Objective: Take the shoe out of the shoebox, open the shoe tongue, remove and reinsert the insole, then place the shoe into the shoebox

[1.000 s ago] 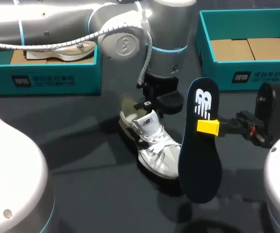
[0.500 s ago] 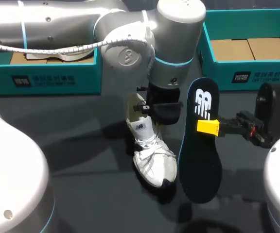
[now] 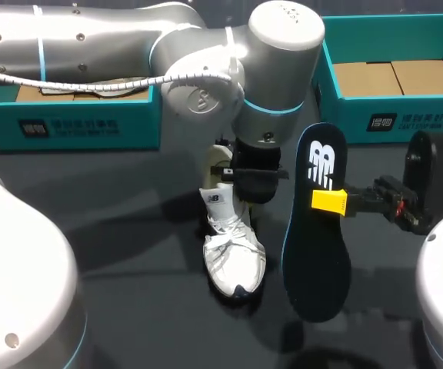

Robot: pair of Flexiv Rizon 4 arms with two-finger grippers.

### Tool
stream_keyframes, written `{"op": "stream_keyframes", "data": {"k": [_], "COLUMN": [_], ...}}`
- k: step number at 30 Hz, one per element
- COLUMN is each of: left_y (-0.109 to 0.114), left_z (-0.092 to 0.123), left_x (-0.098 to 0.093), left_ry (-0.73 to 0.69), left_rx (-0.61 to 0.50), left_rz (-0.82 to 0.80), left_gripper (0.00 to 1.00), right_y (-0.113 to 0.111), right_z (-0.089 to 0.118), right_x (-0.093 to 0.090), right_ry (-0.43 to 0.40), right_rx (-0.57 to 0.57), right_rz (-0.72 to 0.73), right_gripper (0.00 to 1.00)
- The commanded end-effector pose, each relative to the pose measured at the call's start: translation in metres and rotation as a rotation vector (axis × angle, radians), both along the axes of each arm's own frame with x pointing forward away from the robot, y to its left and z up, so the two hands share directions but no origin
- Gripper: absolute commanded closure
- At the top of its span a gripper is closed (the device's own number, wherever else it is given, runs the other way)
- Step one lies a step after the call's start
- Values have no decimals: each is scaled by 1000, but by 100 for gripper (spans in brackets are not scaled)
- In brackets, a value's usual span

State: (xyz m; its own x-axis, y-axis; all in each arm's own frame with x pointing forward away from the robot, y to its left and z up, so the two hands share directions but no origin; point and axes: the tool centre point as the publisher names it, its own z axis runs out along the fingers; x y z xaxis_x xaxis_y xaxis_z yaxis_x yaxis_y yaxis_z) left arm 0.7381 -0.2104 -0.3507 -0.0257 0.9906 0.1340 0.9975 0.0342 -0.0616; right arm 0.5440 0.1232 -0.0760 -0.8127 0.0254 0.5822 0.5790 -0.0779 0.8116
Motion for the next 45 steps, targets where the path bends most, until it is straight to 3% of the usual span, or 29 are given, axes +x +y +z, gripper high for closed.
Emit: {"op": "stream_keyframes", "data": {"k": [1,14,26,31,33,41,43,45], "left_y": [0,2,-10,-4,-4,-2,1,4], "left_z": [-7,-19,-32,-29,-28,-16,-8,3], "left_x": [-4,-17,-11,-16,-16,-18,-18,-17], "left_ry": [-1,7,22,23,26,36,19,11], "left_rx": [1,6,30,33,32,-33,-88,-158], "left_rz": [-13,-65,-65,-66,-67,-66,-69,-73], "left_gripper": [100,100,100,100,79,51,32,4], "right_y": [0,0,0,0,0,0,0,0], "right_z": [3,3,3,3,3,3,3,3], "right_x": [-8,-8,-8,-8,-8,-8,-8,-8], "right_ry": [5,5,5,5,5,5,5,5], "right_rx": [-34,-34,-34,-34,-34,-34,-34,-34], "right_rz": [-52,-52,-52,-52,-52,-52,-52,-52], "right_gripper": [100,100,100,100,100,100,100,100]}}
